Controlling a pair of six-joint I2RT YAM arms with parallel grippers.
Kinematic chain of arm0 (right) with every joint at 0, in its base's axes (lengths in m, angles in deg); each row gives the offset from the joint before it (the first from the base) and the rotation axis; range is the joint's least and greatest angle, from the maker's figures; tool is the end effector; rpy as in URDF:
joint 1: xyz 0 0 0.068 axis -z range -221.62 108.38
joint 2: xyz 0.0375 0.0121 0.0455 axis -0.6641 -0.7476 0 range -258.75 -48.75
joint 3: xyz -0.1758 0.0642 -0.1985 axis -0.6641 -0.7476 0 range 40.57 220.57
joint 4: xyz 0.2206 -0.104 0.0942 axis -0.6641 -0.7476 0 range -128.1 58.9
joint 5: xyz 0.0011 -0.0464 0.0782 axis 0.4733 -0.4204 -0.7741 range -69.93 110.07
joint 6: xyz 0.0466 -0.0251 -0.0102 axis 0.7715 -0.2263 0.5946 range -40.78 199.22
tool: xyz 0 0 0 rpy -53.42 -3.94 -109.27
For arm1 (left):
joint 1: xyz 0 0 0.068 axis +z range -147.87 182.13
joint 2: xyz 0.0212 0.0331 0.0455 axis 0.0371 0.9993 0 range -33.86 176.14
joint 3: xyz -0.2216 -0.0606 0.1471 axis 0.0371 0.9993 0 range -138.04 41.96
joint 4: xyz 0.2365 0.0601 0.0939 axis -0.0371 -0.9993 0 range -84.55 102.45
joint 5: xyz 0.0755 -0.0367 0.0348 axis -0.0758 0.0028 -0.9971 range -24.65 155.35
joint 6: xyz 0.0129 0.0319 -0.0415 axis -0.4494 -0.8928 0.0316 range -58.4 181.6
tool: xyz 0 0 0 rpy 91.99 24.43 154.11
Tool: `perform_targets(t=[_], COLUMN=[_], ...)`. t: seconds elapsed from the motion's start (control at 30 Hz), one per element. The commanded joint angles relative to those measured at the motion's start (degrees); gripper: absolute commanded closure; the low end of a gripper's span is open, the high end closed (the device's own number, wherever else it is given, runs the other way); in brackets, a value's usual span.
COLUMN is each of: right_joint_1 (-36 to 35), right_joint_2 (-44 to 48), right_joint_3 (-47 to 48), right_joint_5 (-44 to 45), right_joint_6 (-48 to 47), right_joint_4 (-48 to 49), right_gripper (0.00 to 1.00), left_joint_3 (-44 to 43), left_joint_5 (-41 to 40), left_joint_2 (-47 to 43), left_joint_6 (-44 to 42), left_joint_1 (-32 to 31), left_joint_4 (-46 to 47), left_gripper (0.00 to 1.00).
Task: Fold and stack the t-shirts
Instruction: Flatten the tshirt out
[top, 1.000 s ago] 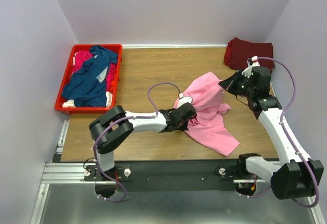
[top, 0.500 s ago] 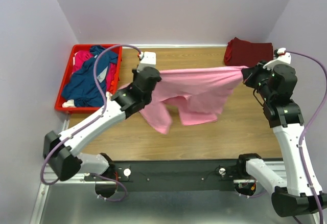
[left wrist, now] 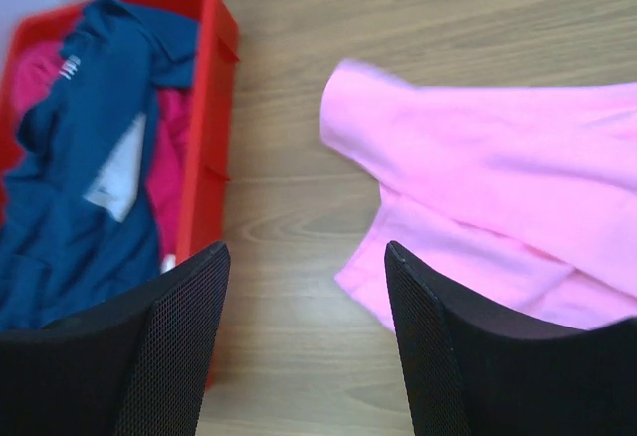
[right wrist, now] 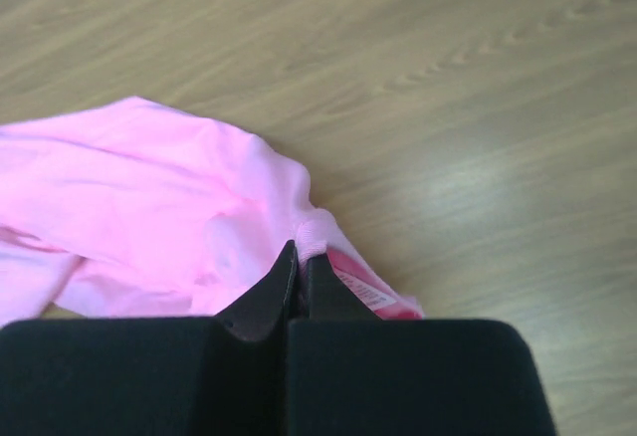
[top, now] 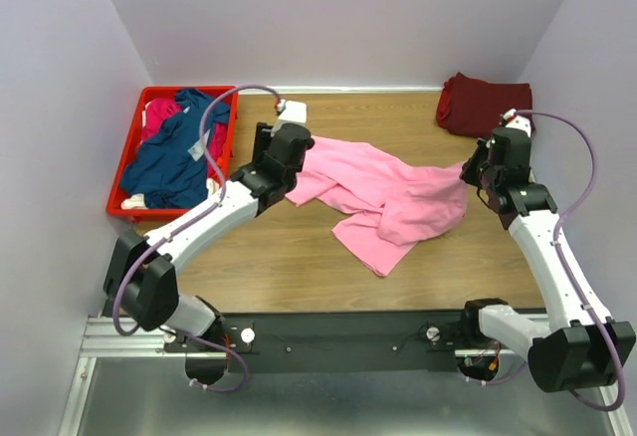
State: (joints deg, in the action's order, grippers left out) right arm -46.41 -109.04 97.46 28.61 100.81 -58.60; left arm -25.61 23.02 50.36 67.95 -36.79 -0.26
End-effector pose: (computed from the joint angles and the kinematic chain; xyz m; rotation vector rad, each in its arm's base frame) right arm 0.2306 0.0140 0.3320 0.3952 2.0684 0.1193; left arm 0.2740 -0.1903 0.3143 0.1200 1.9464 0.2516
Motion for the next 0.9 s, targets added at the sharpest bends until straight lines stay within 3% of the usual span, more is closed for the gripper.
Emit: perform_targets(t=[0.0, 0.13, 0.27, 0.37, 0.53, 0.7, 0.87], right_joint_1=[0.3, 0.3, 0.2, 0.2, 0.3, 0.1, 0.1], right_joint_2=[-1.4, -5.0, -7.6, -6.0, -2.4, -1.2, 0.5], right_joint_3=[-2.4, -3.7, -2.3, -0.9, -3.0, -8.5, -13.9], right_joint_5=[9.9, 13.4, 13.0, 7.1, -6.1, -20.2, -23.0], right_joint_6=[0.8, 1.8, 3.2, 2.3, 3.8, 5.5, 6.0], right_joint_4=[-0.7, -0.8, -2.2, -2.8, -3.0, -1.4, -0.5], right_gripper=[0.99, 0.91, 0.54, 0.42, 0.41, 0.41, 0.41], left_joint_3=[5.6, 10.6, 11.6, 10.5, 6.8, 1.0, 0.5], left_joint_5=[10.9, 16.7, 21.1, 23.1, 25.9, 30.6, 30.7], left_joint_2=[-6.1, -7.3, -4.0, 0.1, 7.6, 17.2, 21.4], left_joint_6=[12.5, 16.1, 17.1, 17.0, 15.5, 14.0, 13.9], left_joint_1=[4.2, 5.5, 7.9, 11.1, 14.3, 14.2, 14.2], left_joint_4=[-0.8, 1.5, 3.5, 3.9, 4.9, 2.7, 1.2], left_gripper=[0.28, 0.28, 0.27, 0.21, 0.23, 0.35, 0.49])
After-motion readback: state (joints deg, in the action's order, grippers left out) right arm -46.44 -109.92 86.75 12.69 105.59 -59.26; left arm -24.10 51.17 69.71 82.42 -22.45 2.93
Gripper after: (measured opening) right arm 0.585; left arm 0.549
